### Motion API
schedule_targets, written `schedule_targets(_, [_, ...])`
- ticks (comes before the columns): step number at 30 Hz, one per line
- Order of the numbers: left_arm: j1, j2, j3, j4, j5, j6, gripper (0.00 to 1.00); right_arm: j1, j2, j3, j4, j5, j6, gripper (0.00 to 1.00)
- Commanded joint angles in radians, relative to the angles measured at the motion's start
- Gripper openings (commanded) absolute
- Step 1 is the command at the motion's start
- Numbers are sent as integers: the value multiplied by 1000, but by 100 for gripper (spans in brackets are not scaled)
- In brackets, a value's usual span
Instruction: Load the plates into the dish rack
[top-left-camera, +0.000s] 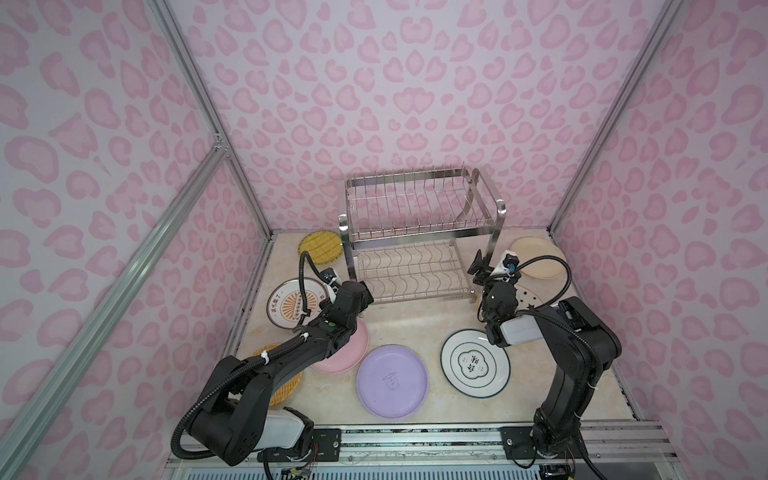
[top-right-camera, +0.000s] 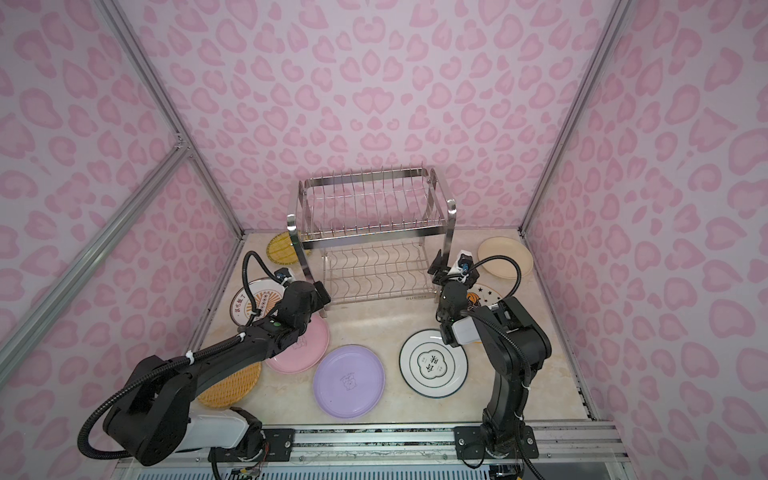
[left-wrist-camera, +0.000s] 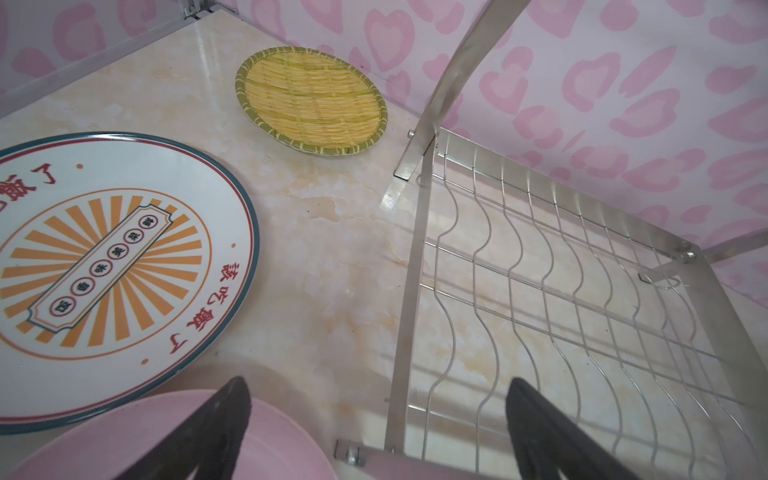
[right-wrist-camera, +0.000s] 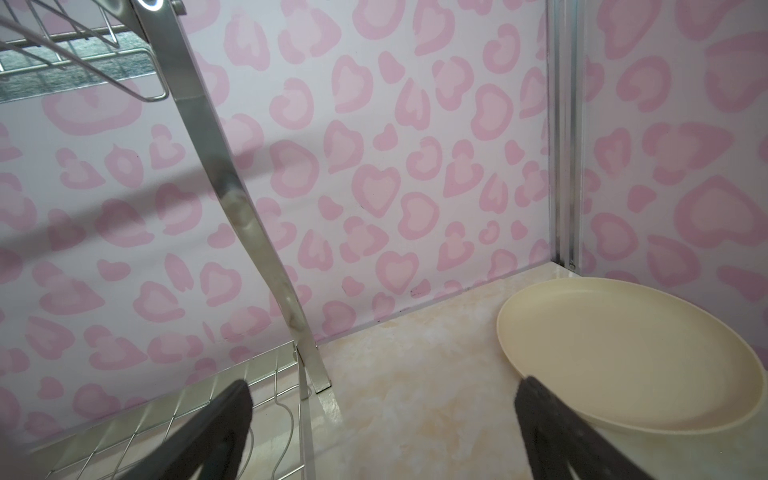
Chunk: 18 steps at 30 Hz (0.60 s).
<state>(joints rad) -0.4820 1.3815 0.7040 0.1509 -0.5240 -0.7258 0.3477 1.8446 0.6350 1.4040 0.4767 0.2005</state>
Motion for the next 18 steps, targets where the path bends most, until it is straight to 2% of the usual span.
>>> schedule_targets(1, [47, 25, 21, 18, 5, 2, 97, 22, -4, -9, 68, 73, 21, 98])
schedule_targets(6, [93, 60, 68, 32, 59, 26, 97, 65, 14, 14, 82, 34, 0, 98])
schedule_targets(10, [93, 33, 68, 33, 107, 59, 97, 79, 7, 3, 114, -59, -1, 99])
schedule_targets(18, [94, -166, 3, 0, 262, 109, 97, 127, -127, -109, 137, -282, 12, 100])
